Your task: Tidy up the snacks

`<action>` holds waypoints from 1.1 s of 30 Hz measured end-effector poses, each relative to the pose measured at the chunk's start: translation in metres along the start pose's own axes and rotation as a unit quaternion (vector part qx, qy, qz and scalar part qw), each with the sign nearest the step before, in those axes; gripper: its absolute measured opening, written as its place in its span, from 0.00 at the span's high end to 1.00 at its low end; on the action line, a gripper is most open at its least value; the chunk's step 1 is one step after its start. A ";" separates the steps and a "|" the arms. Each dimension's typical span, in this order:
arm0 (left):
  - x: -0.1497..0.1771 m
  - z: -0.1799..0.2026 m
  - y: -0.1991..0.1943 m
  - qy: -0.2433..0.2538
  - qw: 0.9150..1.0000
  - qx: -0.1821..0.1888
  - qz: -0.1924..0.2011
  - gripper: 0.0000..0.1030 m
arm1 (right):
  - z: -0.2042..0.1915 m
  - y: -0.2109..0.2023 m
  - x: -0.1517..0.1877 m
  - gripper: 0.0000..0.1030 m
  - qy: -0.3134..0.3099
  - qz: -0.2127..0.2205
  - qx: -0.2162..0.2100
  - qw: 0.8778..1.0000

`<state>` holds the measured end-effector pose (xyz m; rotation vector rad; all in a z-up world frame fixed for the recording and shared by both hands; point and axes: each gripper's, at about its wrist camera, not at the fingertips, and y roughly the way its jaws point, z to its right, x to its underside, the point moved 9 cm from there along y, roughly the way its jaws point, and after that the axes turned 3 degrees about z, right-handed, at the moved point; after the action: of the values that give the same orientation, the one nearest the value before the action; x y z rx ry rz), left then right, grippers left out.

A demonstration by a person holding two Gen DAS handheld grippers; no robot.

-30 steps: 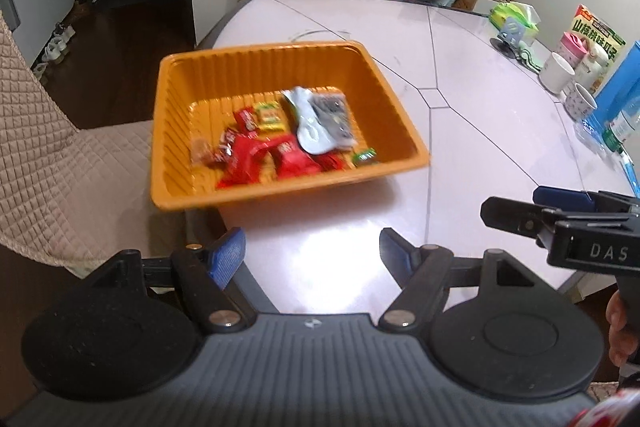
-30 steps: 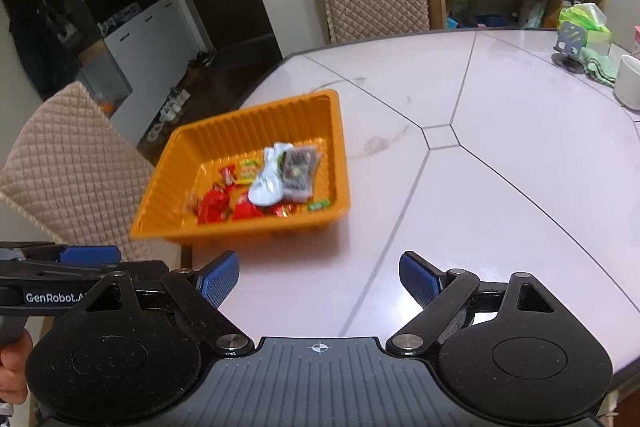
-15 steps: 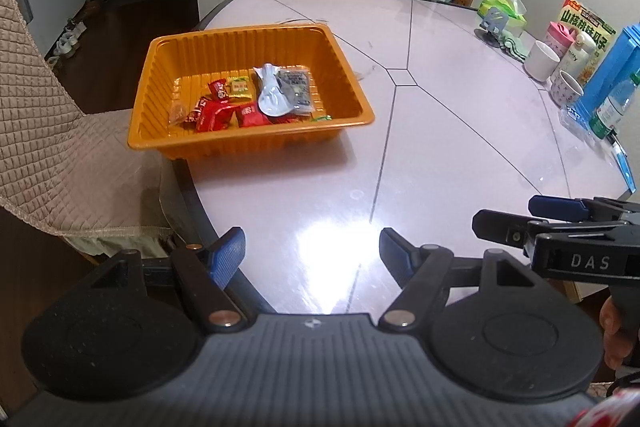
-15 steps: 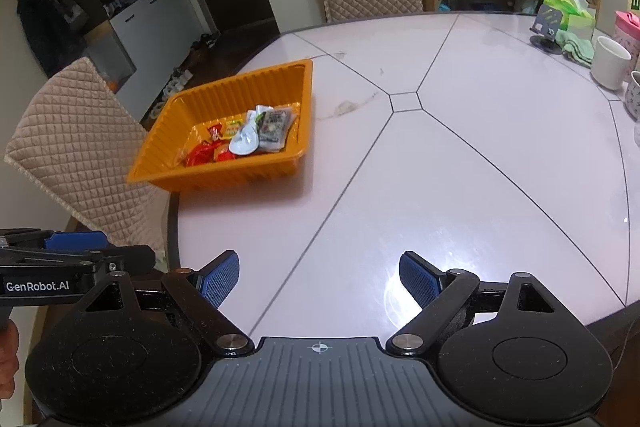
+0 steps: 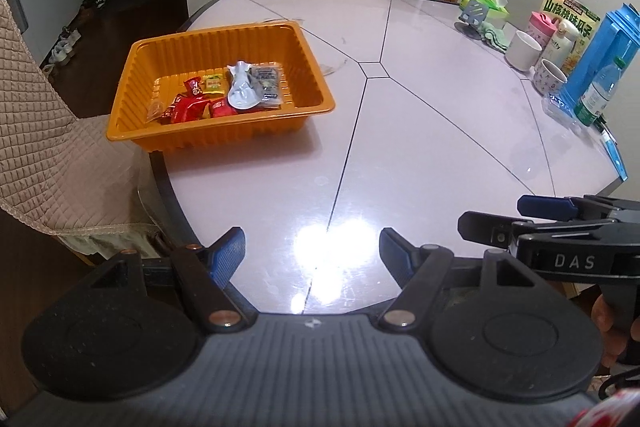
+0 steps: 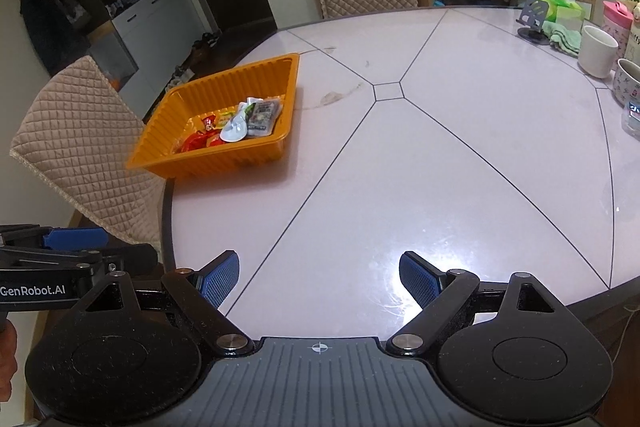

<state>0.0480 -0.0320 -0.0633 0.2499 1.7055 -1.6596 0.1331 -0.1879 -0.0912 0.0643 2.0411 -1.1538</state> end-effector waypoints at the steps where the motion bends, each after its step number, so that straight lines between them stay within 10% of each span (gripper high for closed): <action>1: 0.000 0.001 0.000 0.000 1.000 0.000 0.000 0.30 | 0.001 0.000 0.000 0.16 0.000 0.000 0.000 1.000; 33: -0.005 0.012 0.009 0.005 1.000 0.004 -0.006 0.30 | 0.011 0.002 -0.003 0.16 0.003 -0.003 -0.001 1.000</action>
<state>0.0612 -0.0401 -0.0663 0.2518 1.7115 -1.6758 0.1423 -0.1947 -0.0939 0.0616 2.0491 -1.1554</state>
